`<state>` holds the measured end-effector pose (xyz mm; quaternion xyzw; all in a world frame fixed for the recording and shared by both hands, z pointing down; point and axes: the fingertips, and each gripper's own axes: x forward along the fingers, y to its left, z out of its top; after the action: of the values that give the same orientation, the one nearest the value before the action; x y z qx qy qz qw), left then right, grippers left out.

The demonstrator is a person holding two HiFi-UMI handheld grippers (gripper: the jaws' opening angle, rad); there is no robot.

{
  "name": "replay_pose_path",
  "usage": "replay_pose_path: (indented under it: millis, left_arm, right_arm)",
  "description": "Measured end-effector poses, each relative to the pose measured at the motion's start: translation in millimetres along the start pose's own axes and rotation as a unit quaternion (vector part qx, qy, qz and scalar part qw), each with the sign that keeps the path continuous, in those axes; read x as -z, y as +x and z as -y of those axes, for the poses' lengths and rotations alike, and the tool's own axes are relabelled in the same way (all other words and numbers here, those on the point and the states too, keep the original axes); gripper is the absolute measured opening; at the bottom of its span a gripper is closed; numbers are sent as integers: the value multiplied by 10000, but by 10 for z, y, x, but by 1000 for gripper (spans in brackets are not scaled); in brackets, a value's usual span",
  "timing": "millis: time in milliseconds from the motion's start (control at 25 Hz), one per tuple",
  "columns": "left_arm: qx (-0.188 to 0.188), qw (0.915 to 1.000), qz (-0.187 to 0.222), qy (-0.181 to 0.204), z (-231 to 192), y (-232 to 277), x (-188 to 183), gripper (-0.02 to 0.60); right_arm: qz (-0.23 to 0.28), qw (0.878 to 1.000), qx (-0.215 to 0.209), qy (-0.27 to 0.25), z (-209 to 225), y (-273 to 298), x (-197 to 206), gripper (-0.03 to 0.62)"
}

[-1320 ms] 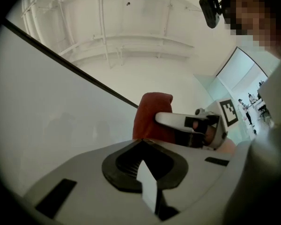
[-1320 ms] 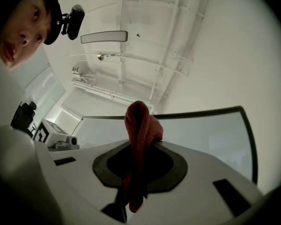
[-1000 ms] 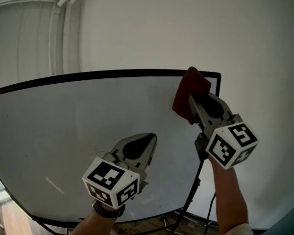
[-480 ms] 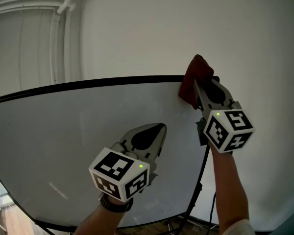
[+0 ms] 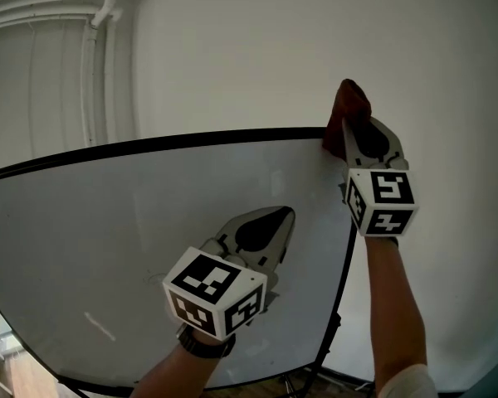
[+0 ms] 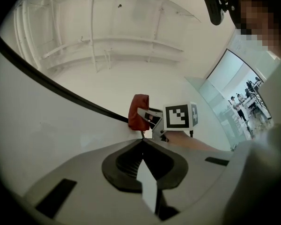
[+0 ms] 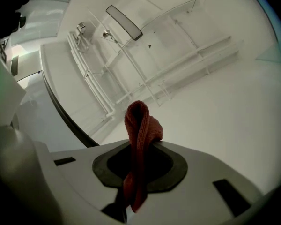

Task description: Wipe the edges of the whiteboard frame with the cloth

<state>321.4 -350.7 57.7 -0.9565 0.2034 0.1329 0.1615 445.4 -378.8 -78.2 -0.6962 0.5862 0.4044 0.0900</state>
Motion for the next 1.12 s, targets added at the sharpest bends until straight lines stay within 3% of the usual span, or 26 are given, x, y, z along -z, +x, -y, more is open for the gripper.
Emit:
replay_pose_path:
  millis: [240,640,920,1120]
  left_arm:
    - [-200,9998,-16,-9,-98,-17,74,9]
    - [-603,9982,-10,-16,-466,-373,116,9]
    - [-802,9968,6,-5,-286,-408,50,9]
    - [-1070,9942,15,33,-460,-723,65,9]
  right_arm:
    - [-184,9965,-801,-159,-388,188,86,60]
    - [-13,9918,-1275,-75,-965,174,-96,60]
    - [106,9841,-1765,-174,-1175,24,-303,60]
    - [133,9771,-2113,-189,-1662,20,-407,60]
